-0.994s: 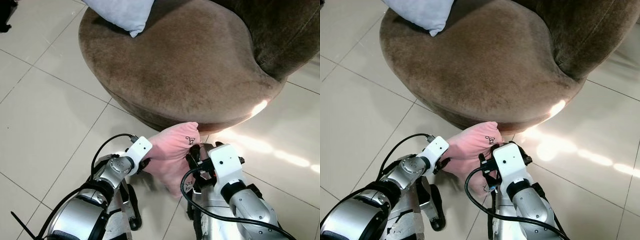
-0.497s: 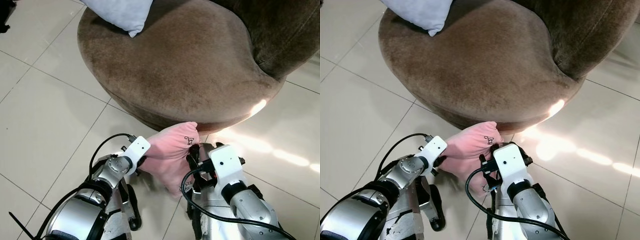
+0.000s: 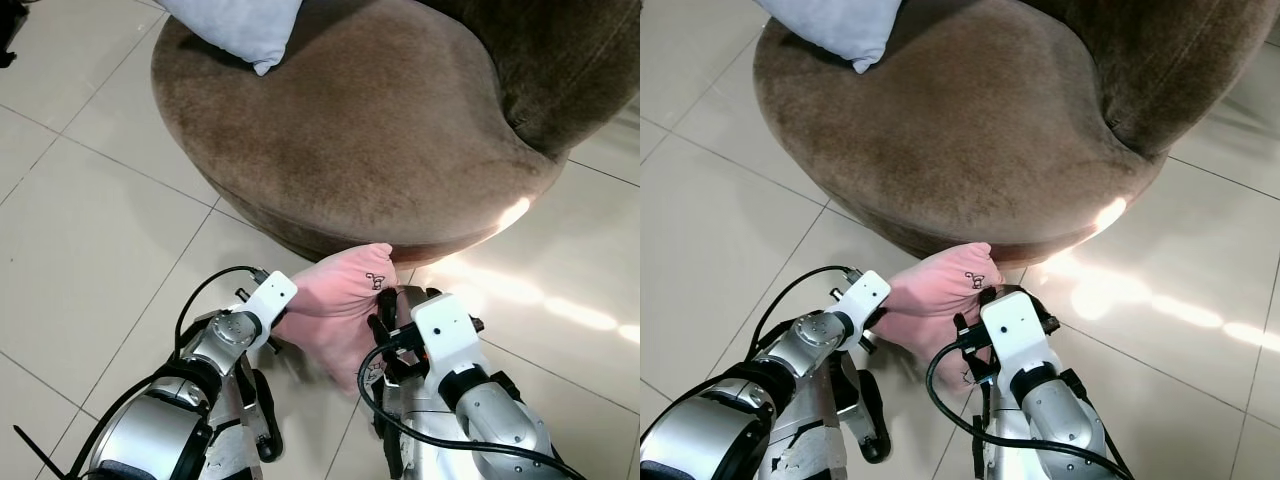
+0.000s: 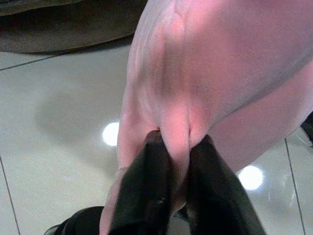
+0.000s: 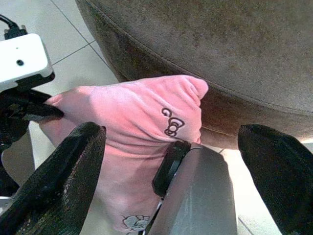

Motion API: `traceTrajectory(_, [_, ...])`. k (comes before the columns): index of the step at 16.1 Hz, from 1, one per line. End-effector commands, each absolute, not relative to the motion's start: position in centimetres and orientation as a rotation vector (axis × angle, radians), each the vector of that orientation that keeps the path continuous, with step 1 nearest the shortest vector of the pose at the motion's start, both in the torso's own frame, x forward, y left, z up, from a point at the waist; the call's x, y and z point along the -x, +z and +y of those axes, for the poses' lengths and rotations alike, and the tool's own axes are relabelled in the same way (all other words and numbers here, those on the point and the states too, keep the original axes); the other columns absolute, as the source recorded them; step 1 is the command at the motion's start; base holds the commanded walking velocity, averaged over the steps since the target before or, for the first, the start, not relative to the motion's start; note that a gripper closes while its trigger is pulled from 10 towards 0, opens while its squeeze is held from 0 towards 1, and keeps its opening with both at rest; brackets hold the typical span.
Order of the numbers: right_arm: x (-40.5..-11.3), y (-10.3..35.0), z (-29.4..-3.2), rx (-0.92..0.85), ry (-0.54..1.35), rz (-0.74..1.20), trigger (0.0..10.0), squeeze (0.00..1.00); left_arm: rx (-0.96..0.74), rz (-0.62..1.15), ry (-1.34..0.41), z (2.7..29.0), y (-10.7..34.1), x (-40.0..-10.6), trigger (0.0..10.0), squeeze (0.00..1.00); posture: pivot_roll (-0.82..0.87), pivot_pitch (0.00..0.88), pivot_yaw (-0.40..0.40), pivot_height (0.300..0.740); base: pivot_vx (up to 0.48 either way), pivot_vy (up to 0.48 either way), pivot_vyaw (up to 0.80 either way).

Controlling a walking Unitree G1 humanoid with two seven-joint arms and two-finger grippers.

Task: Move the pillow to the sofa from floor

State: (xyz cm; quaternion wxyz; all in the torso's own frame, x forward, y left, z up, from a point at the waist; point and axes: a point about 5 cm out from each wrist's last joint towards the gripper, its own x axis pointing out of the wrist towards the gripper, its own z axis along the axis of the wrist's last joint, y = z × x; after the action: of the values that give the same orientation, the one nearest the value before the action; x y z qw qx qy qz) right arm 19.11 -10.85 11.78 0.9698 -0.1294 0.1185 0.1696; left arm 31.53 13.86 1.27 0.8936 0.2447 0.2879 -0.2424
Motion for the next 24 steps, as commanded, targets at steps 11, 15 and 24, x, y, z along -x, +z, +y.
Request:
traceTrajectory(11, [-19.9, 11.6, -10.9, 0.195, 0.349, 0.232, 10.0, 0.00, -0.461, 0.541, -0.571, 13.2, 1.2, -31.2, 0.0, 0.00, -0.18, 0.338, 0.060, 0.595, 0.000, 0.000, 0.00])
traceTrajectory(15, [-20.5, 11.8, -11.0, 0.197, 0.345, 0.213, 10.0, 0.00, -0.429, 0.468, -0.643, 12.1, 2.1, -31.5, 0.0, 0.00, -0.16, 0.328, 0.070, 0.610, 0.000, 0.000, 0.00])
traceTrajectory(24, [-21.1, 11.6, -12.0, 0.207, 0.301, 0.181, 10.0, 0.00, -0.512, -0.147, -0.915, 11.6, 13.4, -30.5, 0.0, 0.00, -0.12, 0.281, 0.098, 0.695, 0.000, 0.000, 0.00])
